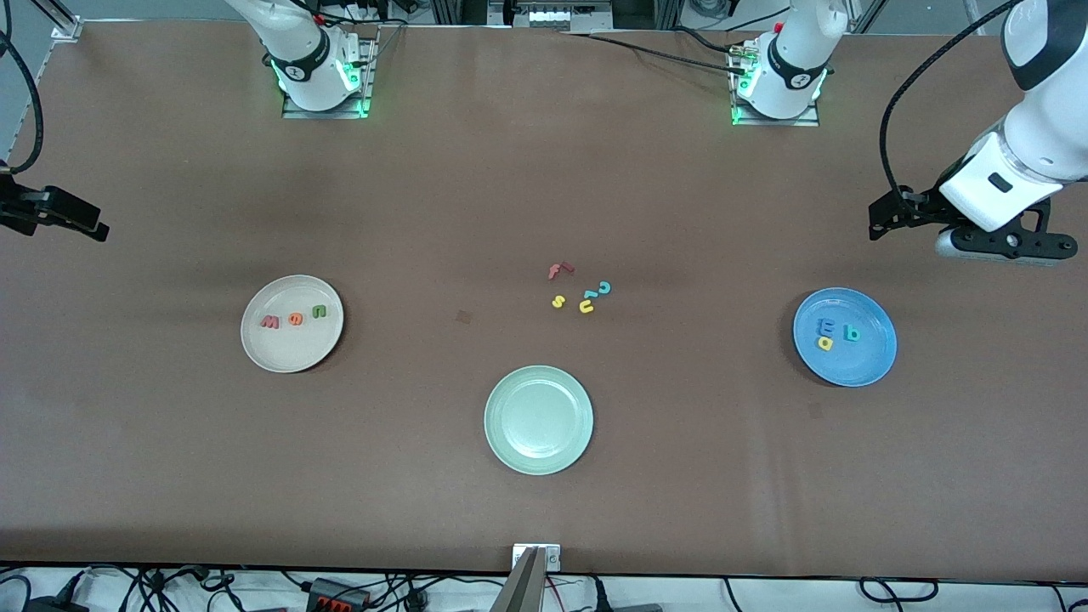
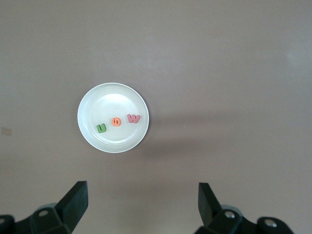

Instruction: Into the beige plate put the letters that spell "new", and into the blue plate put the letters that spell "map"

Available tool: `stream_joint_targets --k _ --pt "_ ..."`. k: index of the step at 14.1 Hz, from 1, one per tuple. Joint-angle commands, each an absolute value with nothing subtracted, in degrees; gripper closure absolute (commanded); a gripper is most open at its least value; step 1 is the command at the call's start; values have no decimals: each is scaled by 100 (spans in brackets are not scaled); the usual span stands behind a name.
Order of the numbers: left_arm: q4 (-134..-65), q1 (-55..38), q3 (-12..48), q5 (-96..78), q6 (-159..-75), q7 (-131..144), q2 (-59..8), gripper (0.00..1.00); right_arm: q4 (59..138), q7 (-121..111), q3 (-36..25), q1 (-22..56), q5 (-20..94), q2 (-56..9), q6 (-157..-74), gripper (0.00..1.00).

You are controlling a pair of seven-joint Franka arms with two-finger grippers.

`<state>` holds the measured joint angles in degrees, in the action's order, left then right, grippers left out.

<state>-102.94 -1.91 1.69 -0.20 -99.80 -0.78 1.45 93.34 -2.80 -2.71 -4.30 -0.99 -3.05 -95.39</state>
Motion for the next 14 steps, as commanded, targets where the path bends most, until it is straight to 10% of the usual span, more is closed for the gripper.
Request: stream_joint_targets --k 1,14 --pt "-10222 -237 202 97 -9853 -79 229 0 9790 -378 -246 -475 -167 52 -9668 0" --pt "-10063 -237 202 88 -9844 -70 149 0 9967 -430 -290 -510 -167 141 -9650 0"
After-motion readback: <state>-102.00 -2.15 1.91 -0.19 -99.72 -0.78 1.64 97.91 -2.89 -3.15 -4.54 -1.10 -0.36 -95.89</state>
